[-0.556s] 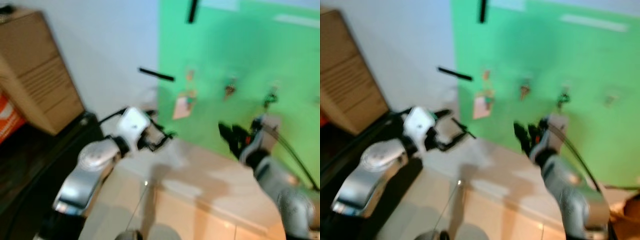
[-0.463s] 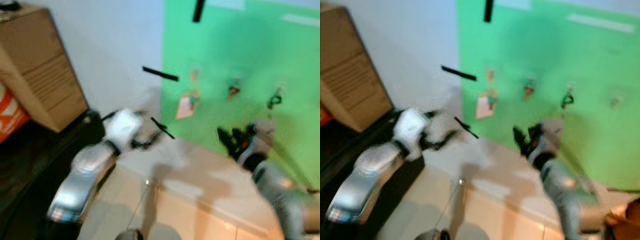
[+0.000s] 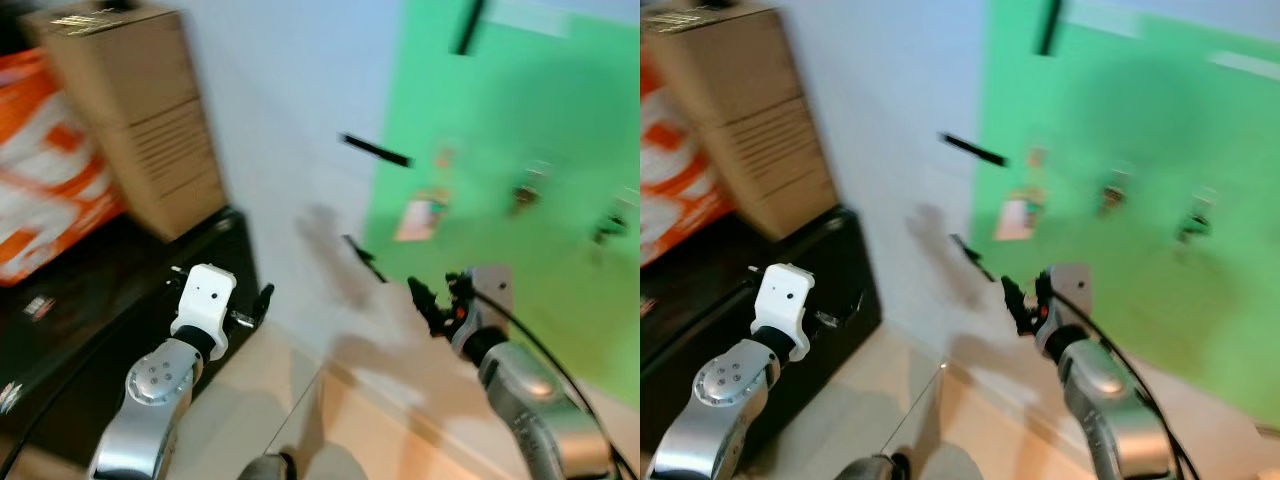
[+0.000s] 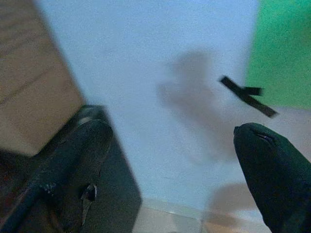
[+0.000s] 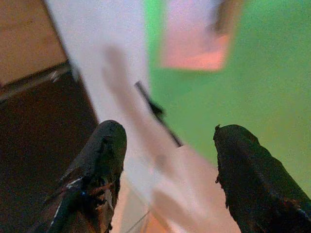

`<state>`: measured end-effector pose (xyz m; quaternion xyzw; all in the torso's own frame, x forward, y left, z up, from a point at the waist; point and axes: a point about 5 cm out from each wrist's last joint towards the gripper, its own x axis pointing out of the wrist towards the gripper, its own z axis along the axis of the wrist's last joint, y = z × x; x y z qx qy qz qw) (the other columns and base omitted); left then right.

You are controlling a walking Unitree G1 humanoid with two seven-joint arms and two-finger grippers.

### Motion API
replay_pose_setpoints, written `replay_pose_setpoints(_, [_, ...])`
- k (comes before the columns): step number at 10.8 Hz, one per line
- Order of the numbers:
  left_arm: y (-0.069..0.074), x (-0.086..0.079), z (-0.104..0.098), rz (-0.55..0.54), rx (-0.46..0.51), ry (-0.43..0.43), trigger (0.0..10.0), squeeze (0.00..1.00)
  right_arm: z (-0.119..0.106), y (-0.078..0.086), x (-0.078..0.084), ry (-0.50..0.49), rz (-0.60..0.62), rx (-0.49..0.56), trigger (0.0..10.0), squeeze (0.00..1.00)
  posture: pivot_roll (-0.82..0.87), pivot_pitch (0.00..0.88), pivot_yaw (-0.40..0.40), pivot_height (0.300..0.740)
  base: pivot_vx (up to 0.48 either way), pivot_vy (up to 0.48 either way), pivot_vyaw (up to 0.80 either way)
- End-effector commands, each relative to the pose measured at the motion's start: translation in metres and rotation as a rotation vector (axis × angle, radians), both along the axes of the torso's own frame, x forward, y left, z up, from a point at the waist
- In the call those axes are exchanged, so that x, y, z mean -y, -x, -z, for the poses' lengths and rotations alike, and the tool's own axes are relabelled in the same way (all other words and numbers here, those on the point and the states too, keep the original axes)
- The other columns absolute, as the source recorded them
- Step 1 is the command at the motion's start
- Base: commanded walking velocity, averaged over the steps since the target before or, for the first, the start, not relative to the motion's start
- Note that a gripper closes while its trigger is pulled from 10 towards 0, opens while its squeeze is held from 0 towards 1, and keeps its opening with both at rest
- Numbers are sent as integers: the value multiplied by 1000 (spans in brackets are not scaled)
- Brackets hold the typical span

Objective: Hang keys on a hook

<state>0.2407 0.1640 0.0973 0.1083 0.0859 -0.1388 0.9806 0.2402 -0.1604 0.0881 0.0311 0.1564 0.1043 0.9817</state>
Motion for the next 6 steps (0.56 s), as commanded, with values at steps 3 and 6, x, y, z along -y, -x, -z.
replay_pose_setpoints(3, [-5, -4, -12, -65, 86, -25, 10000, 0, 10, 3, -6, -27, 15, -15, 10000, 1000, -19, 0, -13, 740, 0, 0, 800])
replay_pose_setpoints(6, [-6, 0, -12, -55, 91, -20, 10000, 0, 18, 1, 1, -43, 59, -14, 10000, 1000, -5, 0, -10, 740, 0, 0, 800])
